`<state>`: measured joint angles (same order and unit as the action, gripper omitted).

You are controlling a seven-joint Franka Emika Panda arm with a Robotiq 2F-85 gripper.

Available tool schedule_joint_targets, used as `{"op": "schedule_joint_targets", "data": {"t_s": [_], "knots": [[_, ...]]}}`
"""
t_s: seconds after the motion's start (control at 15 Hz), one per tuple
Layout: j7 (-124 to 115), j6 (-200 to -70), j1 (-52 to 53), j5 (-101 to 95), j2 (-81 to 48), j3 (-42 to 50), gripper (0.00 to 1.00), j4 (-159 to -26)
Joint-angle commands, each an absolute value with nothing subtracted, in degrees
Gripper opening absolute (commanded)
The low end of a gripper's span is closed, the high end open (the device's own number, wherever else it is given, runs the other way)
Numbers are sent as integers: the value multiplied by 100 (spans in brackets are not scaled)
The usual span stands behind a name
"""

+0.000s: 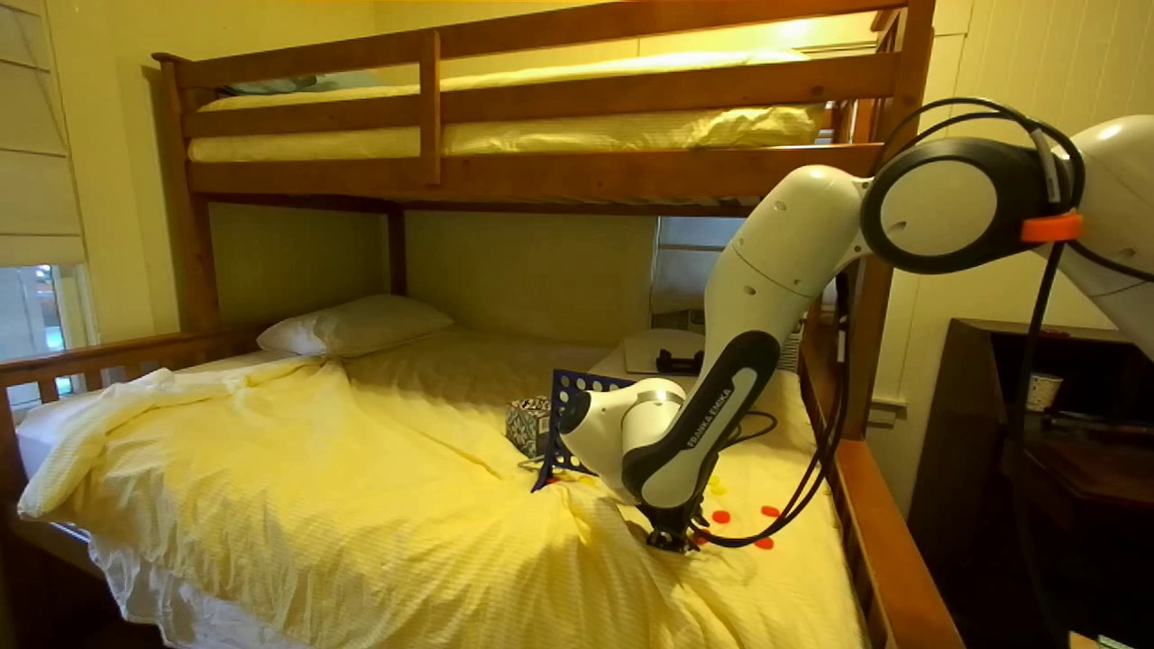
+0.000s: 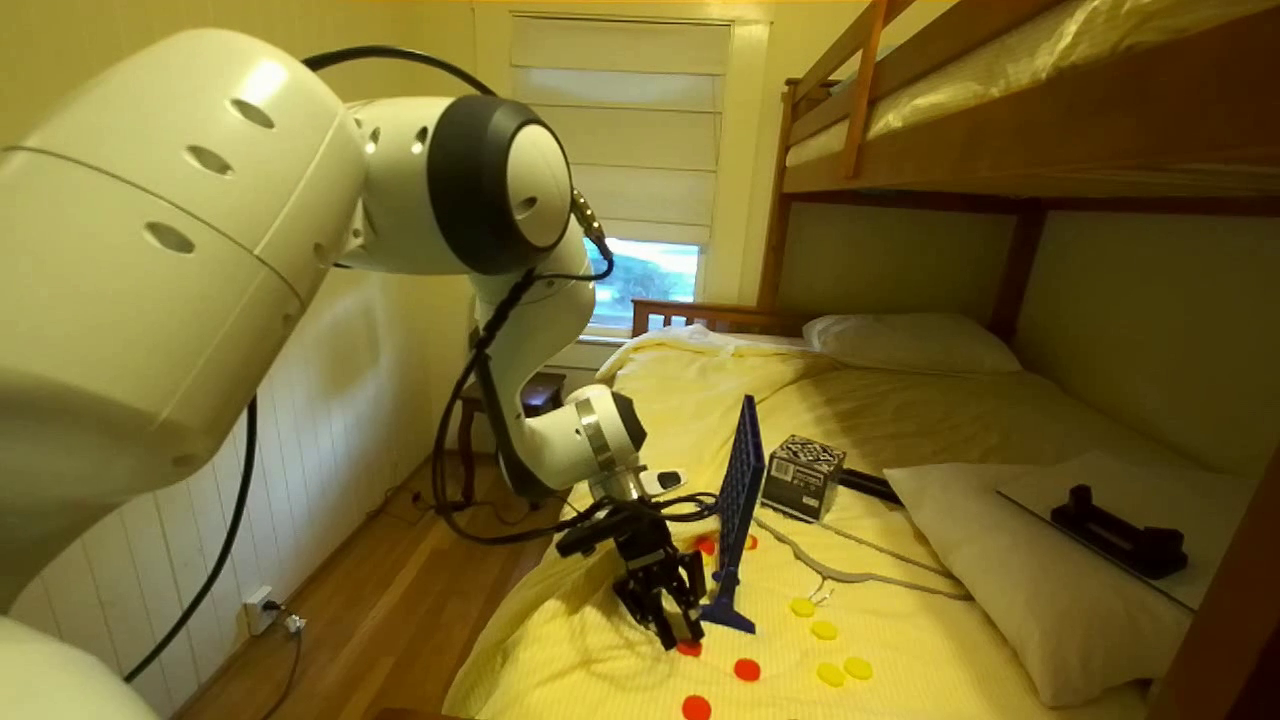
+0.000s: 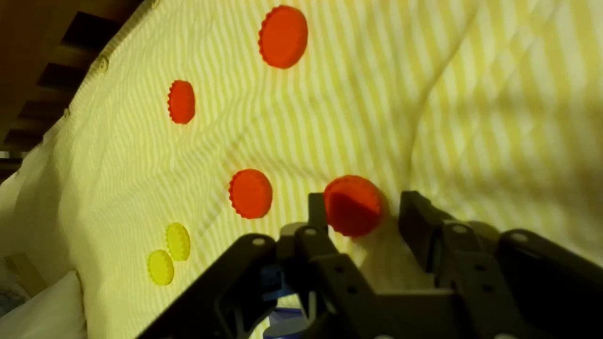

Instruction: Put one orange disc in the blue board

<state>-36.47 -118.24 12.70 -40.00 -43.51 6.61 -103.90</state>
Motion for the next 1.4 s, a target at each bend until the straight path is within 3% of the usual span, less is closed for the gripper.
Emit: {"op": "schedule_joint_targets", "data": {"t_s": [0.0, 0.4, 0.53, 0.6, 0.73, 0.8, 0.87, 1.33], "knots": [[-3646, -11761, 1360, -4122, -4585, 709, 45, -10129], [-3634, -11719, 1374, -4134, -4741, 709, 44, -10007], [-3632, -11693, 1376, -4135, -4768, 706, 38, -9972], [-3632, -11691, 1379, -4136, -4778, 706, 29, -9961], [-3637, -11692, 1393, -4142, -4794, 709, 21, -9948], [-3636, -11693, 1401, -4143, -4804, 709, 5, -9938], [-3637, -11695, 1412, -4144, -4819, 711, 0, -9920], [-3624, -11785, 1384, -4112, -4715, 694, 1, -10033]]}}
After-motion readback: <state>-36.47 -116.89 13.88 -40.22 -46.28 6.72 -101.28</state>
